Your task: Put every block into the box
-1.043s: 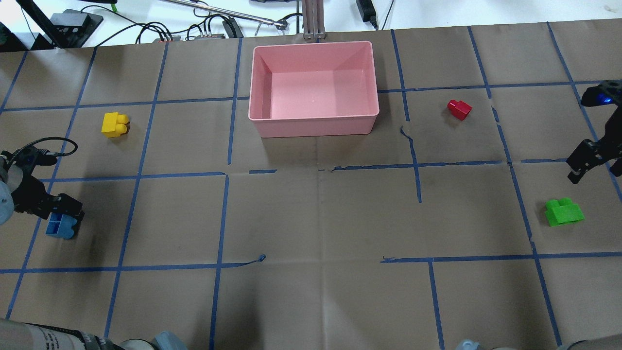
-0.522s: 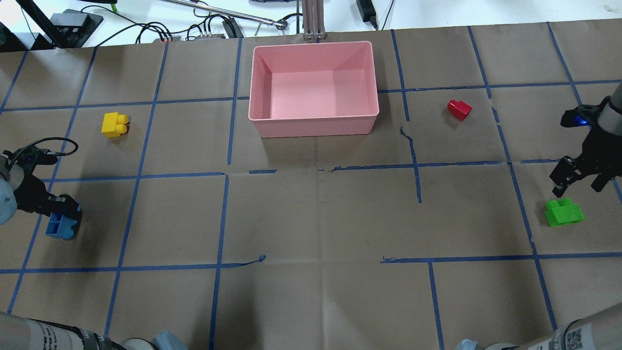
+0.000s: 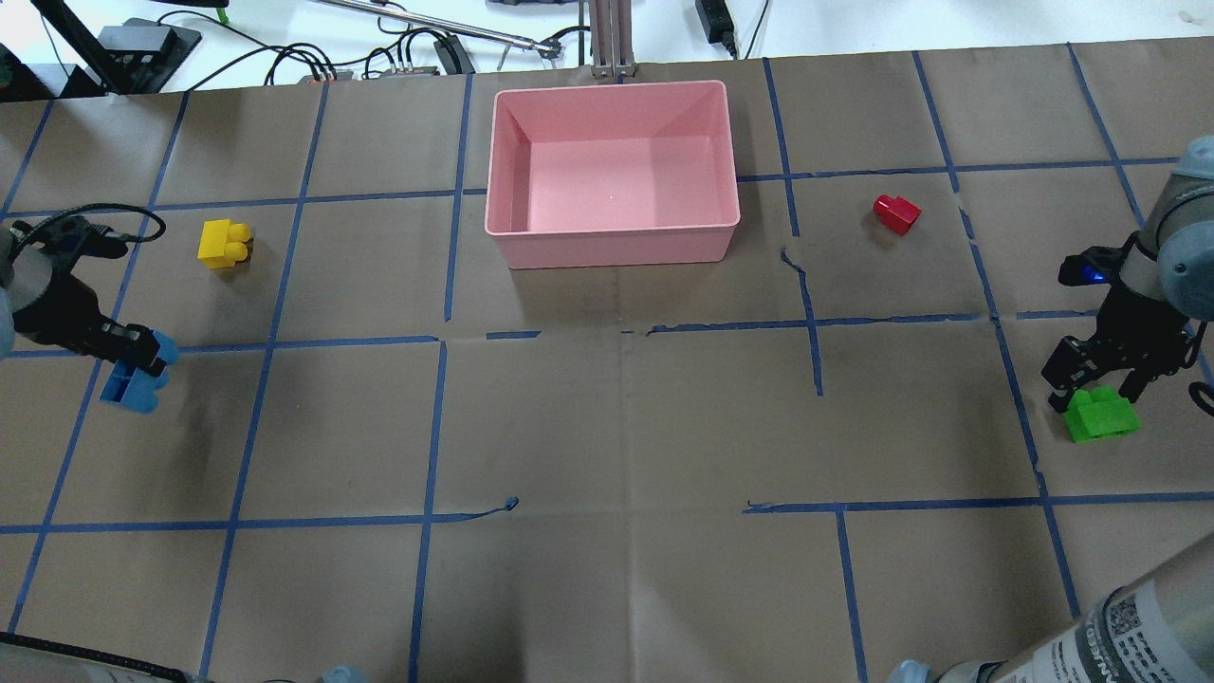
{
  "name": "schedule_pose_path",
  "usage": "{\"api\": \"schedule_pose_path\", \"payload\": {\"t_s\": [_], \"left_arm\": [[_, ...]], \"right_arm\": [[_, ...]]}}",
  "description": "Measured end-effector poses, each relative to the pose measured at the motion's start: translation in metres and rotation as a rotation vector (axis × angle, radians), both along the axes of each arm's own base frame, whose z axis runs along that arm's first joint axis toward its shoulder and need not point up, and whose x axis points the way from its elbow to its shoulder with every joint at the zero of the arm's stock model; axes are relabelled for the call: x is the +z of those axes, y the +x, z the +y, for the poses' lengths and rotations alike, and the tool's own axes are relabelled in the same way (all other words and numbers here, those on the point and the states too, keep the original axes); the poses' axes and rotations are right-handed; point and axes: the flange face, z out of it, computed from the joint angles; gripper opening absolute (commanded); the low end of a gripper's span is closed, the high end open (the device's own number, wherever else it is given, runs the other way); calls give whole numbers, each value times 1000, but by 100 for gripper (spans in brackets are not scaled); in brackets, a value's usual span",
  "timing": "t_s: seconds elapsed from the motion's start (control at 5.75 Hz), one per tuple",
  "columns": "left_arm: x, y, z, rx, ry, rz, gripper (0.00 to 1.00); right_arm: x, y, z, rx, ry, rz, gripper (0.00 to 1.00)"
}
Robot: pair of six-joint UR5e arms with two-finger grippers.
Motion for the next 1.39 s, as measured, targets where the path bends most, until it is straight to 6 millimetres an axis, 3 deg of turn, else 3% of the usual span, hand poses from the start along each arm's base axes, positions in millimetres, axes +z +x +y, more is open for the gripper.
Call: {"api": "schedule_pose_path", "payload": {"t_s": [0.35, 0.52, 0.7, 1.04, 1.22, 1.39], "left_arm": [[65, -96, -76, -132, -83, 10, 0], [91, -148, -107, -103, -103, 12, 0], [98, -207, -133, -49, -117, 18, 0], [74, -334, -174, 92, -124, -25, 0], [52, -387, -195, 161, -137, -27, 0], [33, -426, -211, 197, -145, -20, 82]], "right_arm": [[-1, -1, 2, 7, 5, 18, 62], [-1, -2, 2, 6, 4, 22, 45], [0, -2, 2, 7, 3, 23, 41], [12, -6, -6, 8, -21, 31, 42], [33, -11, -20, 6, -62, 42, 42], [64, -14, -38, 0, -101, 31, 42]]}}
